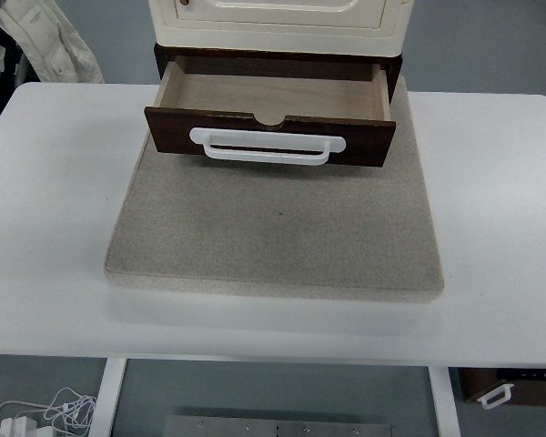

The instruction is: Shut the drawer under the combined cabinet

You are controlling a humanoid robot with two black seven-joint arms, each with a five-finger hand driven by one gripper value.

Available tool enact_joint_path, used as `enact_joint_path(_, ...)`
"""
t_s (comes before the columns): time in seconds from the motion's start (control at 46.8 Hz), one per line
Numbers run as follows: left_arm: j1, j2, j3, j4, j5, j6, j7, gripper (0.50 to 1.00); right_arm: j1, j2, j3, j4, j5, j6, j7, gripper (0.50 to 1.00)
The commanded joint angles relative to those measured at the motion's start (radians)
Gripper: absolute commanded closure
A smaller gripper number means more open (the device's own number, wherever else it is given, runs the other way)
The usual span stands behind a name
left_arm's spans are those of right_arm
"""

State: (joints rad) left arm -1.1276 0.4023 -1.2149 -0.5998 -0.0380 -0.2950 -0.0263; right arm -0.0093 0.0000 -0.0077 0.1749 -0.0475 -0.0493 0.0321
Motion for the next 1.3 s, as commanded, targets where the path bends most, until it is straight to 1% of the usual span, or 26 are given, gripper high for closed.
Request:
enact_joint_path(0.0,0.005,0.038,0.0,-0.11,0.001,0.002,0.0,0.5,0.0,0.0,0.0,0.0,0.0,-0.001,0.0,0.548)
enact_joint_path(0.086,0.0,0.069,0.009,-0.213,0.006,0.011,0.0,0.5,0.0,0.0,0.0,0.001,0.0,-0.001,0.0,0.548)
enact_joint_path(0.171,-0.024,0.104,0.018,-0.31,0.02,0.043,0.0,0.5,0.0,0.0,0.0,0.001,0.0,-0.001,0.0,0.548)
enact_joint_path(0.278,-0.053,0.135,0.066,-0.4,0.026,0.057,0.0,0.5,0.0,0.0,0.0,0.0,0.0,-0.001,0.0,0.548)
enact_joint_path(0.513,-0.103,0.174,0.182,-0.544,0.043,0.059,0.0,0.5,0.0,0.0,0.0,0.0,0.0,-0.001,0.0,0.548)
enact_joint_path(0.77,-0.109,0.181,0.31,-0.724,0.161,0.074,0.006,0.5,0.0,0.0,0.0,0.0,0.0,-0.001,0.0,0.548)
enact_joint_path(0.983,-0.147,0.181,0.463,-0.819,0.21,0.076,0.025,0.5,0.0,0.0,0.0,0.001,0.0,0.0,0.0,0.548)
enact_joint_path(1.069,-0.167,0.176,0.518,-0.836,0.237,0.074,0.058,0.5,0.0,0.0,0.0,0.0,0.0,-0.001,0.0,0.548)
enact_joint_path(1.197,-0.181,0.167,0.595,-0.859,0.273,0.063,0.138,0.5,0.0,0.0,0.0,0.001,0.0,-0.001,0.0,0.548)
enact_joint_path(1.283,-0.195,0.167,0.644,-0.893,0.287,0.057,0.198,0.5,0.0,0.0,0.0,0.0,0.0,-0.001,0.0,0.548)
